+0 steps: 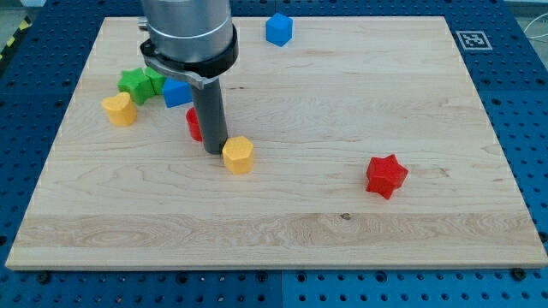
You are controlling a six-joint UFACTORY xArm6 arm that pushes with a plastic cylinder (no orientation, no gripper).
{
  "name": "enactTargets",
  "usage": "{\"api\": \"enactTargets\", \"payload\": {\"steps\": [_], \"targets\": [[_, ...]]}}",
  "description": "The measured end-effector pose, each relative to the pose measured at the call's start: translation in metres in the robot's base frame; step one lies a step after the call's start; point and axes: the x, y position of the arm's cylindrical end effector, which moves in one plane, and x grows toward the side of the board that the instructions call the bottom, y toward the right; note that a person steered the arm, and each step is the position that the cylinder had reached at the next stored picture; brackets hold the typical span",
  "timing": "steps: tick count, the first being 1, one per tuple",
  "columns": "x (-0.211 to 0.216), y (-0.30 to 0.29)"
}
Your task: Slide the red circle to the blue triangle
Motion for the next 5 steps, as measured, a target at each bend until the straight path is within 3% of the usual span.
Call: {"api": "enactTargets", "payload": {"steps": [3, 5], "targets": [[-0.029, -0.041], [-0.049, -0.028]]}}
